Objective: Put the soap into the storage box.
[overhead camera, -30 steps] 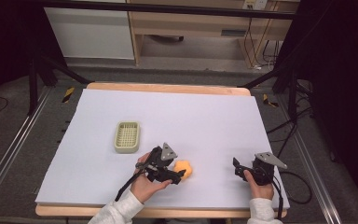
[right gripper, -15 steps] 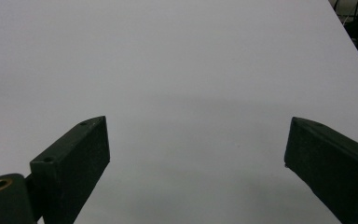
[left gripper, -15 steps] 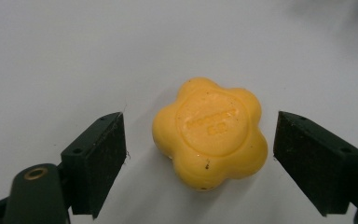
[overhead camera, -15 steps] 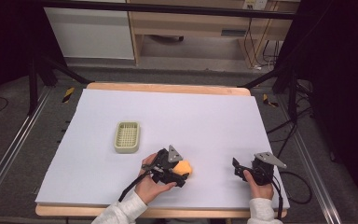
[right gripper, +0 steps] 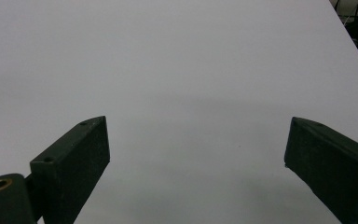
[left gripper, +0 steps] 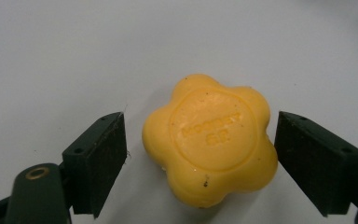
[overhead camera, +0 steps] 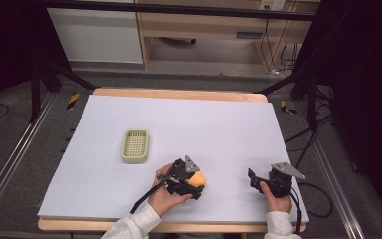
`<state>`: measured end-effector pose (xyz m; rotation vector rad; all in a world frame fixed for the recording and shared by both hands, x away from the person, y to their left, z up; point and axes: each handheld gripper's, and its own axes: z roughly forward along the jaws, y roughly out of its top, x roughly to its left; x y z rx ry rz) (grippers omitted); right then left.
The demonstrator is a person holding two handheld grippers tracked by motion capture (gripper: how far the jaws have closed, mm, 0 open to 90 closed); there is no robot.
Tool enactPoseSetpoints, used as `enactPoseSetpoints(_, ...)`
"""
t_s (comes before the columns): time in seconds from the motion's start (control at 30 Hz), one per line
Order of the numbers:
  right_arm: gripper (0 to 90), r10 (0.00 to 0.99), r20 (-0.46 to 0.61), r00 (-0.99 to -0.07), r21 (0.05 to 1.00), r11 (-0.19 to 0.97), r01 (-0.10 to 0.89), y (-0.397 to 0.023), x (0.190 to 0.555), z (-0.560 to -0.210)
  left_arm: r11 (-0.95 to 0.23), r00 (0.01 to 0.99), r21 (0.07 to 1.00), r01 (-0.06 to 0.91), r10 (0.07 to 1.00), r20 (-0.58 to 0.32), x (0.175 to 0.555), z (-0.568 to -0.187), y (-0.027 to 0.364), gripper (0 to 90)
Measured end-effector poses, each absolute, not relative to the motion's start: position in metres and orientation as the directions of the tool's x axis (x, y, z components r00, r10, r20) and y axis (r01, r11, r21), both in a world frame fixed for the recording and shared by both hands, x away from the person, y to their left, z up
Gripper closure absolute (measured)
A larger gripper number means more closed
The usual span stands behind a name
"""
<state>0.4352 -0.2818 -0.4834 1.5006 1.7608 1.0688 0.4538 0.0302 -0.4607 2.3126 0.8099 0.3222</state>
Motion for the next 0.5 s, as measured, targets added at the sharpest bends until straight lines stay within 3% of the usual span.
enactPoseSetpoints(0.5,7.0,0.978,0.065,-0.197,0.858,0.046,0.512,-0.2814,0.4356,-0.4838,-0.603,0.778,0.630,0.489,0.628,-0.002,0.4594,-0.4678,0.0261,18.9)
